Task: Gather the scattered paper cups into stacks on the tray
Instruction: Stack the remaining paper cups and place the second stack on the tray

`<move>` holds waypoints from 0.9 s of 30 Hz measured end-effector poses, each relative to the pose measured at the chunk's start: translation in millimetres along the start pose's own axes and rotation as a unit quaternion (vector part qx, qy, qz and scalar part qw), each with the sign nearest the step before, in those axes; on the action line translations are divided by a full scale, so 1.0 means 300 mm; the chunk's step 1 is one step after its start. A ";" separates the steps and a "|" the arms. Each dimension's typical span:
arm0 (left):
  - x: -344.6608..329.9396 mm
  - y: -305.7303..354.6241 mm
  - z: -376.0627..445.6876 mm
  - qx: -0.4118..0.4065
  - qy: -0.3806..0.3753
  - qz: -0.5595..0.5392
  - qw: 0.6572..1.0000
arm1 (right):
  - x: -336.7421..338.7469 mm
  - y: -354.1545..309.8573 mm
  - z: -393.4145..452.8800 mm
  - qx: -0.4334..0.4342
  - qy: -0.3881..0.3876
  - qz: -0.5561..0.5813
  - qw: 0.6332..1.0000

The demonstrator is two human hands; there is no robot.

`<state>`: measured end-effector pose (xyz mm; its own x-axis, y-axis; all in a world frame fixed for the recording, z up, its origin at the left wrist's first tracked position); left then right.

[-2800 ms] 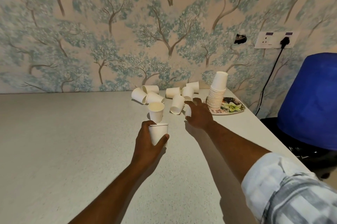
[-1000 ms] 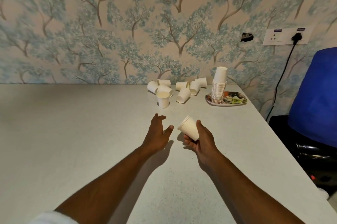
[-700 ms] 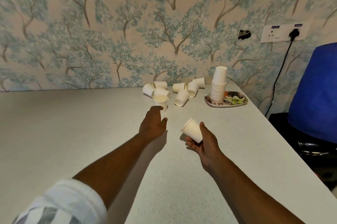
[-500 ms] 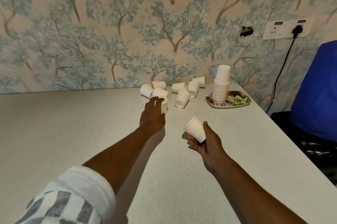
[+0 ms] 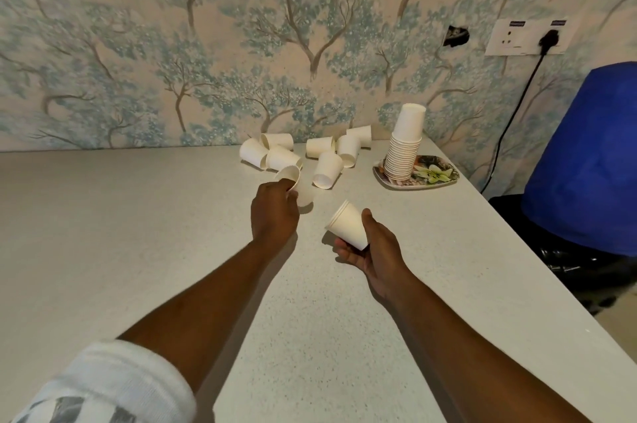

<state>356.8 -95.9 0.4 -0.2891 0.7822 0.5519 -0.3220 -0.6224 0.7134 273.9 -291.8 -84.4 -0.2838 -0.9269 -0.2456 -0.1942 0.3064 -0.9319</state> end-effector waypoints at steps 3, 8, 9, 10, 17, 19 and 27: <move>0.012 0.043 -0.055 0.049 -0.008 -0.156 0.987 | -0.008 -0.009 -0.021 0.016 0.001 -0.012 1.000; 0.004 0.093 -0.156 0.095 -0.099 -0.231 0.963 | -0.010 -0.022 -0.056 0.045 -0.006 -0.021 0.999; 0.001 0.102 -0.181 0.100 -0.113 -0.236 0.960 | -0.011 -0.027 -0.066 0.047 -0.010 -0.020 0.999; -0.004 0.110 -0.206 0.104 -0.125 -0.236 0.958 | -0.010 -0.031 -0.073 0.051 -0.011 -0.022 0.998; -0.050 0.198 -0.362 0.097 -0.204 -0.258 0.939 | -0.026 -0.032 -0.127 0.088 0.017 -0.081 0.993; -0.058 0.224 -0.384 0.099 -0.232 -0.261 0.932 | -0.027 -0.036 -0.140 0.092 0.031 -0.084 0.992; -0.083 0.239 -0.371 0.059 -0.268 -0.199 0.941 | -0.014 -0.025 -0.123 0.083 0.053 -0.063 0.993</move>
<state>240.4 -163.1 -10.4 0.3396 0.8739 0.3477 -0.1978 -0.2951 0.9348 241.9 -282.3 -66.5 -0.3652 -0.9253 -0.1026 -0.0799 0.1410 -0.9868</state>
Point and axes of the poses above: each hand's wrist, its own z-axis towards the middle knuckle, its own x-axis out of the back of the hand, y = z × x, the point moved 6 cm from there along z, towards the middle knuckle, and after that the axes turned 9 degrees about -z, right-handed, at the moved point
